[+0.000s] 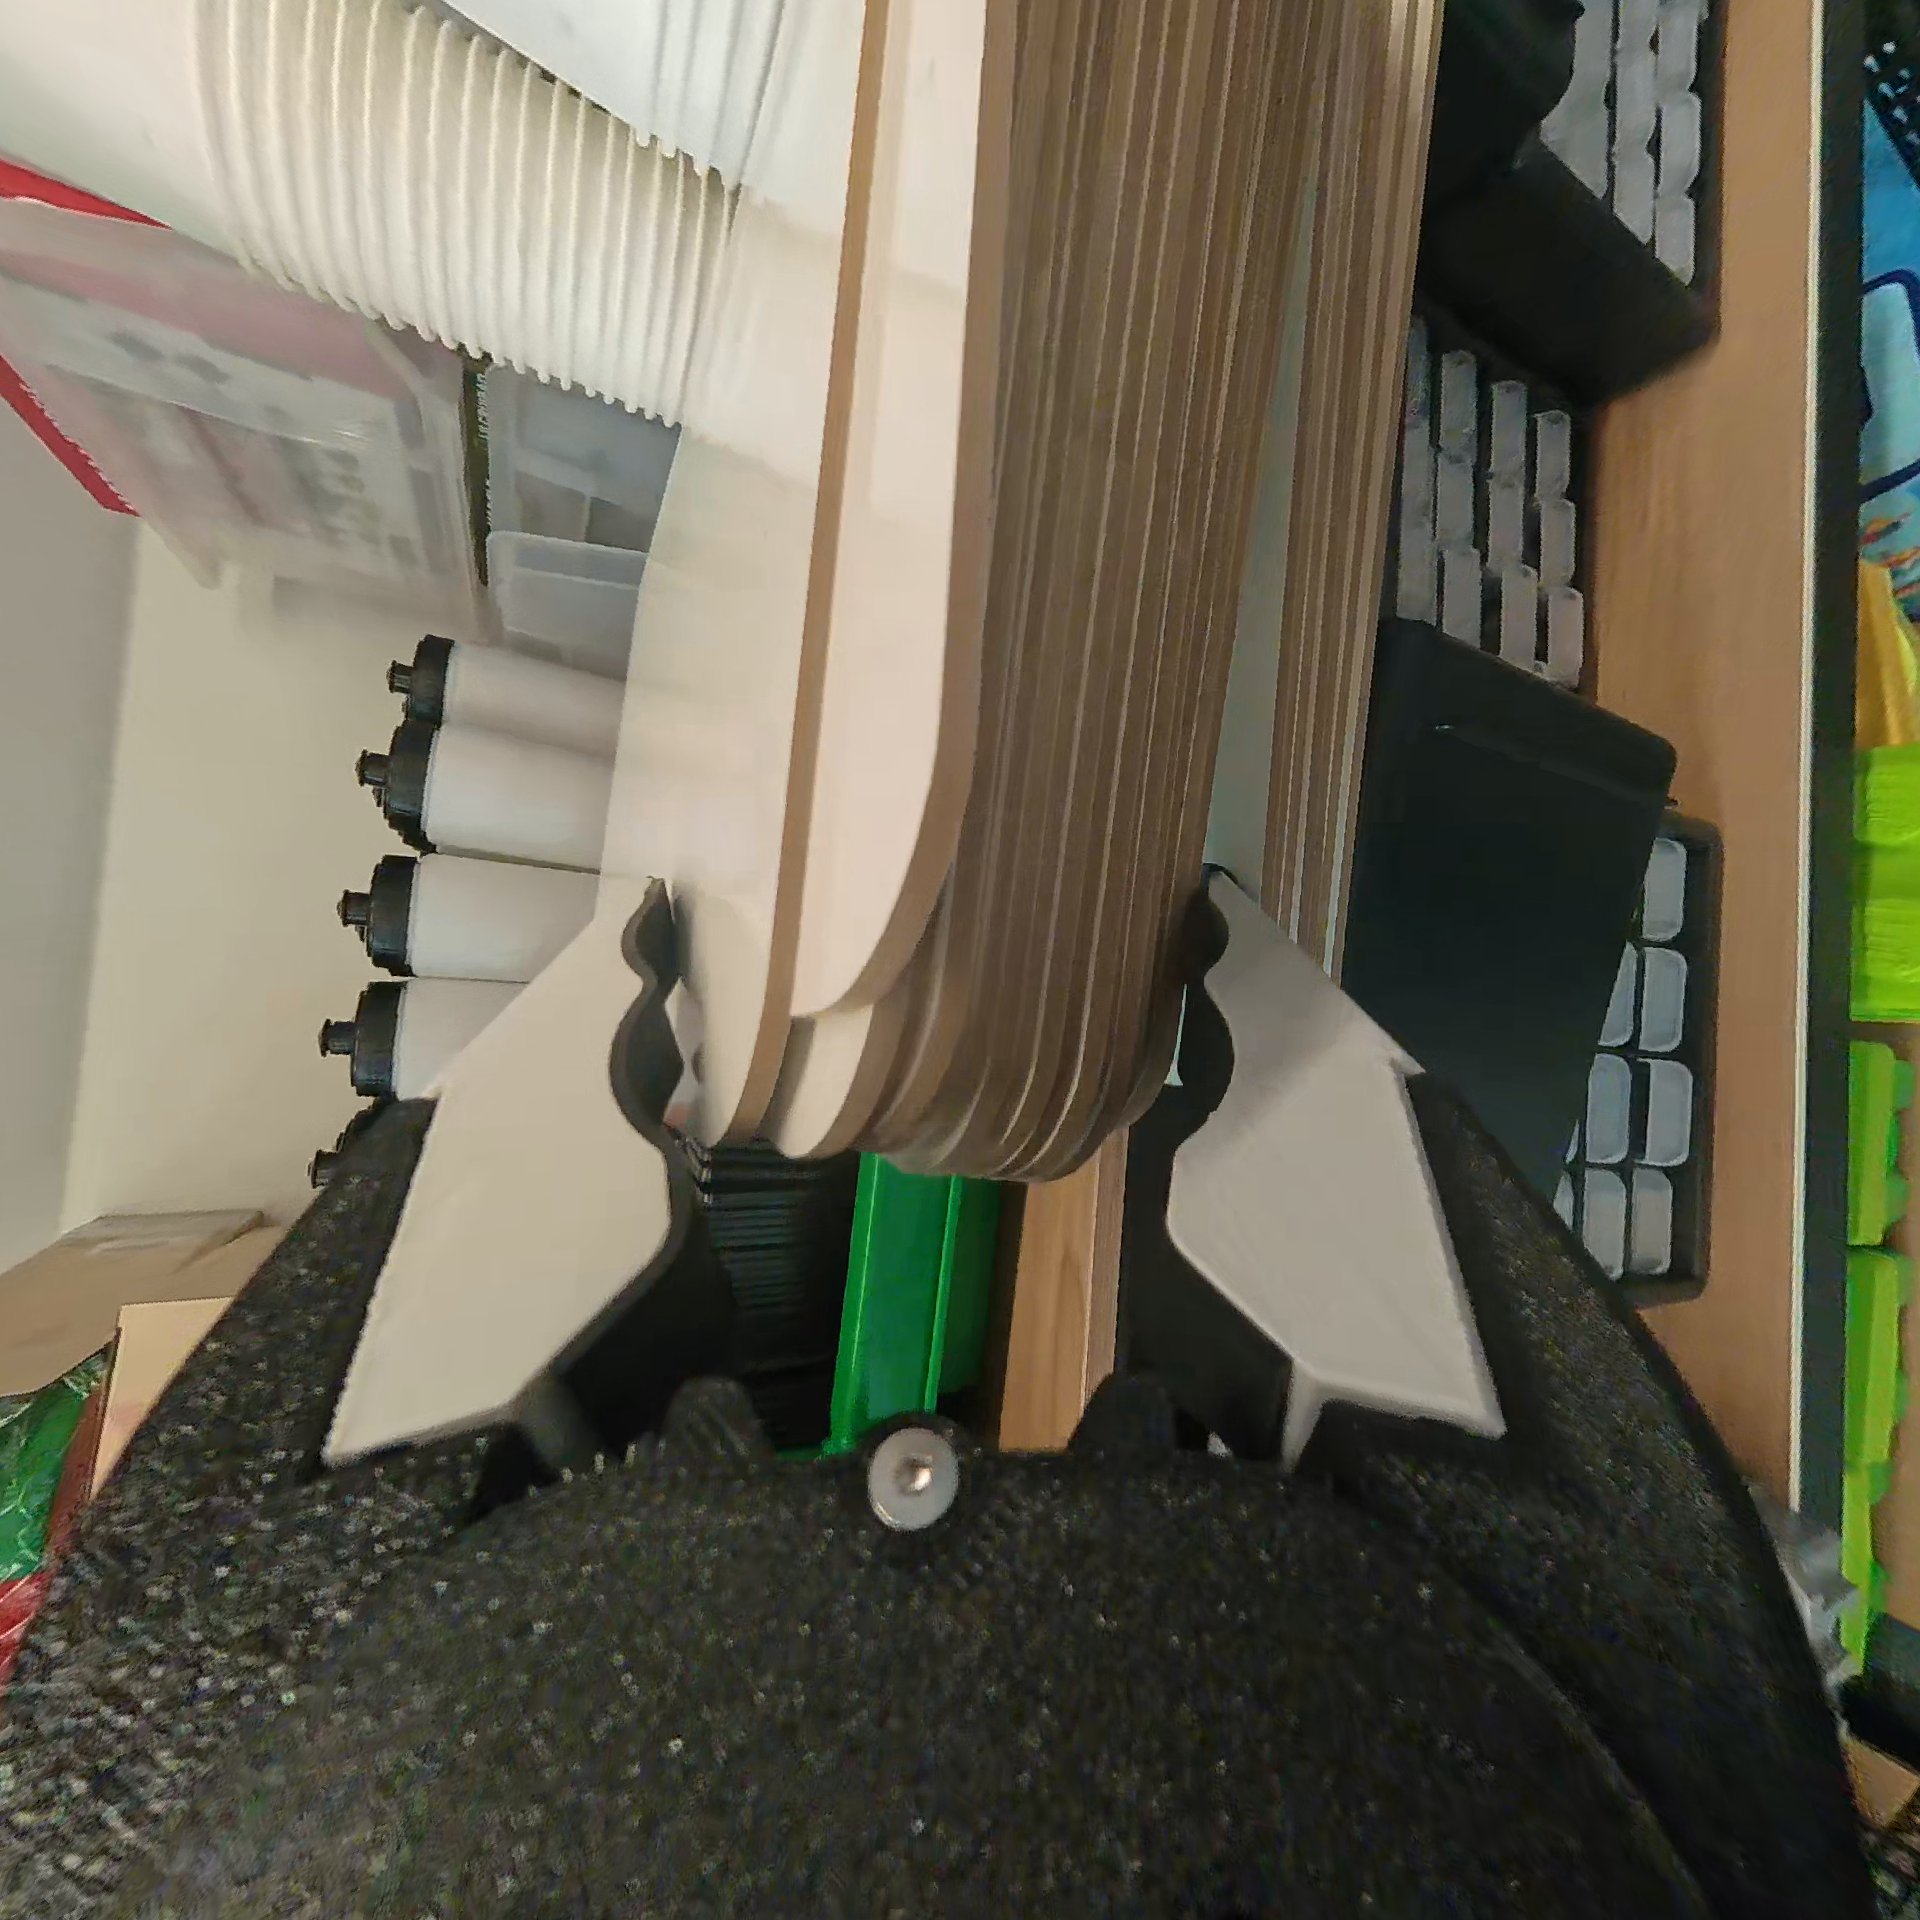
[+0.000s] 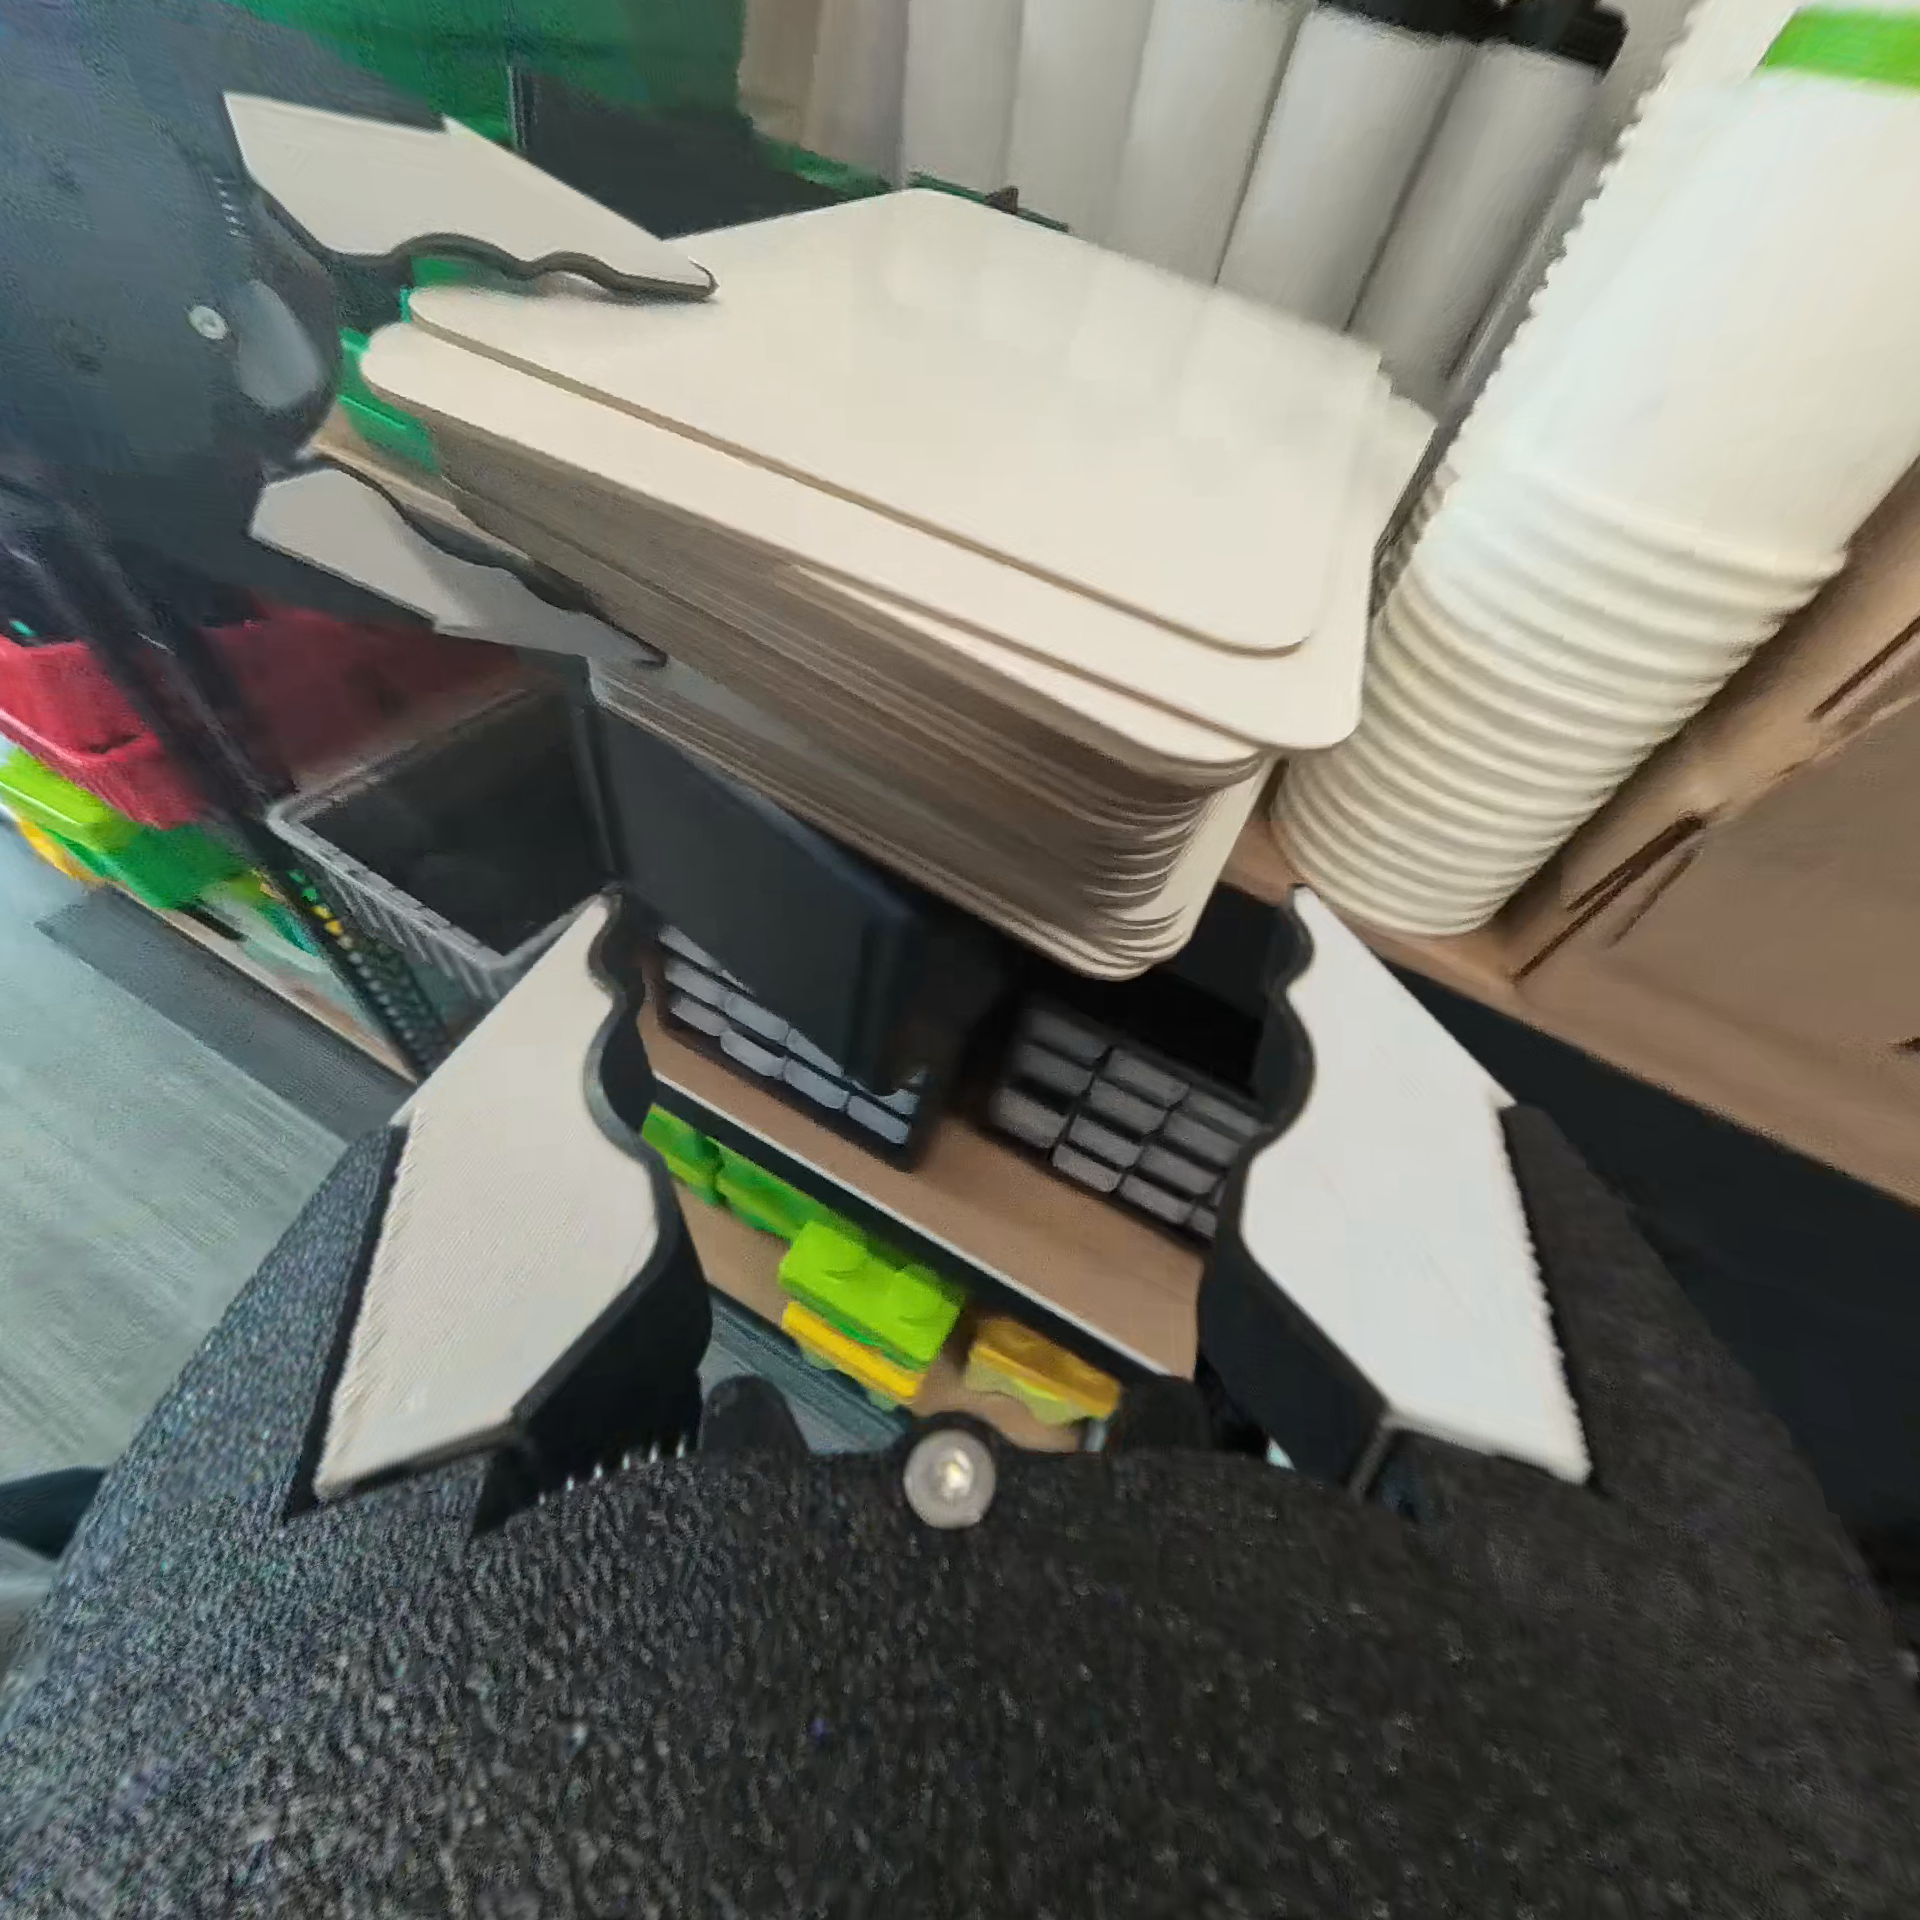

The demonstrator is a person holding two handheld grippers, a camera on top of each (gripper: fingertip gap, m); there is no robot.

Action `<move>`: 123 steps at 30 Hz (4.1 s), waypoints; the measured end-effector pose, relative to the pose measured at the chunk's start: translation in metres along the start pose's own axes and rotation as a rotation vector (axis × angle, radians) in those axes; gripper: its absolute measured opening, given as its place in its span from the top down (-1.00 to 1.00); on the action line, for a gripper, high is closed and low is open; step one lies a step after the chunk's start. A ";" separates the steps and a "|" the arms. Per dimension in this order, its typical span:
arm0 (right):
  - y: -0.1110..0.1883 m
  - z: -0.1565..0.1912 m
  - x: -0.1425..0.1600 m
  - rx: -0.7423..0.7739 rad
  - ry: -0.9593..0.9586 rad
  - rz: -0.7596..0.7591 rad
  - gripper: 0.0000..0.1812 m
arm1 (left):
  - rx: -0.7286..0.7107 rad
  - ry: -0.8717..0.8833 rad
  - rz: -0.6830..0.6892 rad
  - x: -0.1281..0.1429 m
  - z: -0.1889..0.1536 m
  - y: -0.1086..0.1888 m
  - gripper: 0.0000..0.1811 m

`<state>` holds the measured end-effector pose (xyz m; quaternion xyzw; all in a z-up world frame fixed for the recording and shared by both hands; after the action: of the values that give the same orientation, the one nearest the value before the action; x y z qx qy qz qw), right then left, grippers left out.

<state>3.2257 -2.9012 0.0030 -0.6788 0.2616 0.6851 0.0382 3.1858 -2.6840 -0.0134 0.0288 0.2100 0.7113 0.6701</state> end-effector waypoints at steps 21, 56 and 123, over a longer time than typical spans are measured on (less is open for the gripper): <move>-0.111 0.033 -0.030 0.023 1.088 0.139 0.03 | 0.005 -0.146 0.028 -0.007 -0.001 0.002 -0.01; -0.101 0.044 -0.038 0.104 0.994 0.288 0.24 | 0.447 1.382 -0.371 0.027 0.055 -0.003 -0.04; -0.060 -0.072 0.016 -0.305 0.293 0.499 -0.24 | 0.292 0.990 0.039 0.000 0.003 0.023 -0.11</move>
<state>3.3140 -2.8841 -0.0259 -0.6831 0.3167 0.5996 -0.2712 3.1654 -2.6837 -0.0032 -0.2141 0.5985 0.6154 0.4661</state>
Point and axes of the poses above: each gripper's, where its closed fingertips meet, y back along the fingers, x out of its underside, z = x × y across the jaws, the point moved 5 cm from there along y, back along the fingers, and after that the axes turned 6 degrees about -y, right-handed, at the moved point
